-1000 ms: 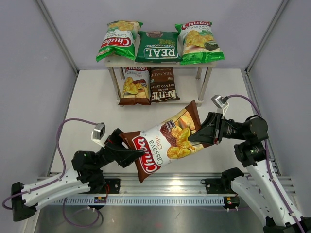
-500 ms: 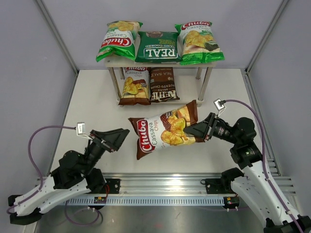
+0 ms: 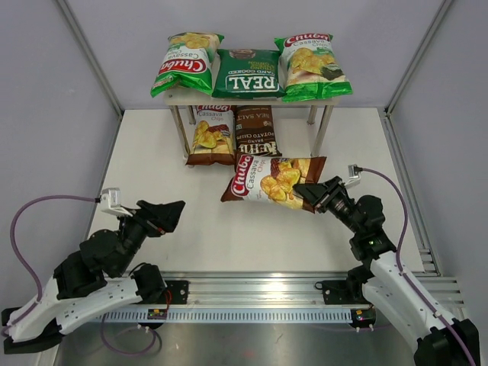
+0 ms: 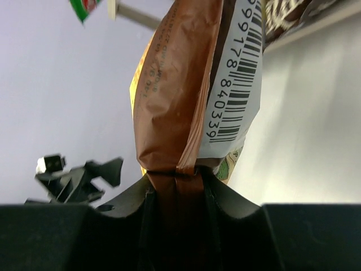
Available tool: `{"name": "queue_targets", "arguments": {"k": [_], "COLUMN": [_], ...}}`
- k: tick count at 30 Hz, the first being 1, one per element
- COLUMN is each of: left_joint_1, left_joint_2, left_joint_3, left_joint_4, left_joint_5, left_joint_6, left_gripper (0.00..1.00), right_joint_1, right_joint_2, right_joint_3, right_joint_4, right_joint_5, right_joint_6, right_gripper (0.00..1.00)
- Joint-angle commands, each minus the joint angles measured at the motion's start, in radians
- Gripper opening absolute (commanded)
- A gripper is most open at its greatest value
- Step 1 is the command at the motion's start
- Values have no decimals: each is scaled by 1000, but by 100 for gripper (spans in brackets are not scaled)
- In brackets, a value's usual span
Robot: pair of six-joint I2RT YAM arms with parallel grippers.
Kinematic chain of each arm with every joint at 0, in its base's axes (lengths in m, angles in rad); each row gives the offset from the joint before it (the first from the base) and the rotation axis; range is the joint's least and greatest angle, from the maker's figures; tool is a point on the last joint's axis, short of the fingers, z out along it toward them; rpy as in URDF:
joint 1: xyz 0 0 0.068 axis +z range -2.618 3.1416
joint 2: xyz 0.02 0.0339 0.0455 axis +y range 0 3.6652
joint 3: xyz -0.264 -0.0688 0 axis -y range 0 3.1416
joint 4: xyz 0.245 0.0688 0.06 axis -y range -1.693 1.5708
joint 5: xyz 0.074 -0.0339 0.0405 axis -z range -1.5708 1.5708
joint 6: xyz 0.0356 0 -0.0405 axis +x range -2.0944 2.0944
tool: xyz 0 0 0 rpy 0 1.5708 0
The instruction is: Place and organize the chips bags onto the shelf
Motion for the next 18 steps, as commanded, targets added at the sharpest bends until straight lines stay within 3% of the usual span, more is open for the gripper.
{"name": "queue_targets", "arguments": {"k": [1, 5, 10, 18], "left_joint_1": [-2, 0, -2, 0], "left_joint_2": [108, 174, 156, 76], "left_joint_3": [133, 211, 187, 128], "left_joint_4": [-102, -170, -159, -136], "left_joint_5": [41, 130, 223, 226], "left_joint_6": [134, 244, 394, 381], "left_gripper": [99, 99, 99, 99], "right_joint_1": [6, 6, 4, 7], "right_joint_2": [17, 86, 207, 433], "right_joint_3": [-24, -27, -22, 61], "right_joint_4": [285, 390, 512, 674], "right_joint_5": [206, 312, 521, 705], "right_joint_6": [72, 87, 153, 168], "right_gripper": [8, 8, 10, 8]}}
